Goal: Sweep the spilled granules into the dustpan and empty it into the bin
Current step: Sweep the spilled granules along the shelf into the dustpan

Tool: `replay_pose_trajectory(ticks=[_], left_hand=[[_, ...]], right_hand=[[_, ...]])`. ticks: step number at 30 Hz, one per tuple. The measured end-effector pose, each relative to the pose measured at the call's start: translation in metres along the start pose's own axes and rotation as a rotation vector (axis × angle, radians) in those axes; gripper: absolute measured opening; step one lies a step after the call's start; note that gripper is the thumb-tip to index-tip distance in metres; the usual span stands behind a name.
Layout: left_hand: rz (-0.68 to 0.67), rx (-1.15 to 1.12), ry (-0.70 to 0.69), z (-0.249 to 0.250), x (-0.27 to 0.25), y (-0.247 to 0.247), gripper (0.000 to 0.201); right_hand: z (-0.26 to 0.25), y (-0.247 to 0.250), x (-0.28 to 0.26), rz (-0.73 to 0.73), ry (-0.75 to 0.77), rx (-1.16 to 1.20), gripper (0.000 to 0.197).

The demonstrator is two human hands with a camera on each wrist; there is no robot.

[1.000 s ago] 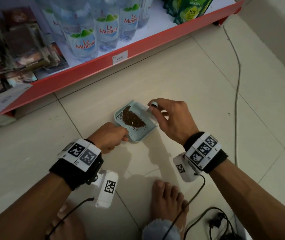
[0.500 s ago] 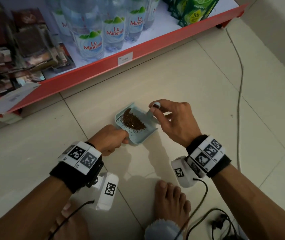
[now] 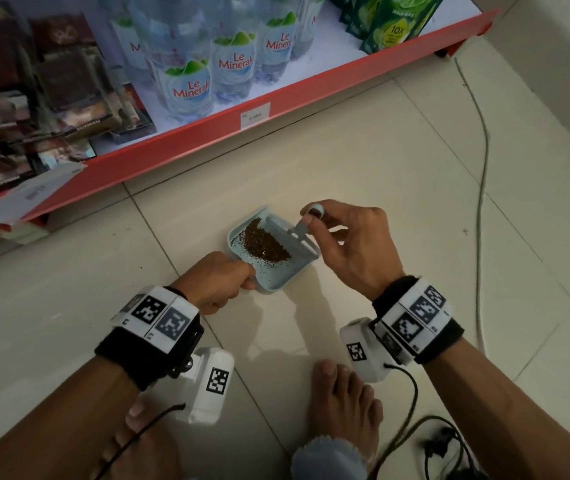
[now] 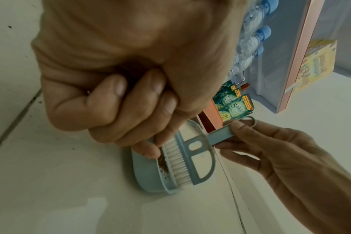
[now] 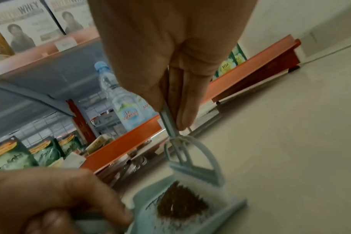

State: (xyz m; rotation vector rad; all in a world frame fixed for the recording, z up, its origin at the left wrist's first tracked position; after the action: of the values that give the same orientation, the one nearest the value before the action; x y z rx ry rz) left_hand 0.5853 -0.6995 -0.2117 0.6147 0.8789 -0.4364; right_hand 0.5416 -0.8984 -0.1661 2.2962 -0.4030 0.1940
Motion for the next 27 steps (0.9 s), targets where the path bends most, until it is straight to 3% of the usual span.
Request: replay_pose_trajectory(ticks=[6,10,13,16,20,22,27], left_hand=[[0.016,0.005,0.003,-0.007,0.001,0.002,0.023],[0.02,0.003,0.001,-0.007,0.001,0.002,0.022],[0.019,-0.007,-0.004,-0.008,0.002,0.003,0.024],[0.018,-0.018,-0.013,-0.01,0.004,0.004,0.025],[0.002,-0.039,-0.026,-0.015,0.005,0.004,0.024],[-0.014,-0.047,-0.025,-0.02,0.005,0.002,0.024],[-0.003,-0.076,-0.082,-0.023,0.001,0.004,0.025]], right_hand=[[0.003,0.011,0.016,0.195,0.069,-0.11,0.015],[0.002,0.0,0.01,0.039,0.063,-0.19,0.019],[-0.008,-0.008,-0.006,-0.048,0.015,-0.063,0.015],[-0.013,-0.004,-0.007,0.02,-0.016,0.032,0.013],[-0.001,0.002,0.008,0.175,0.044,-0.068,0.013],[0.006,-0.002,0.008,0.148,0.039,-0.135,0.016],[-0.003,-0.02,-0.009,-0.106,0.065,-0.114,0.022]])
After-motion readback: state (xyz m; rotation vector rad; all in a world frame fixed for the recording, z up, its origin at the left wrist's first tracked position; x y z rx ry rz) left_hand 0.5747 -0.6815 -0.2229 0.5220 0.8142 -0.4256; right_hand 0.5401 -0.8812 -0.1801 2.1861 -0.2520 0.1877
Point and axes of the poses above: each hand's wrist, its own x-axis towards the middle knuckle, its own y-axis out of the back of the hand, z = x × y, the point moved 1 cm from there along x, towards the middle knuckle, and after that the axes turned 10 degrees about z, right-handed, at the moved point
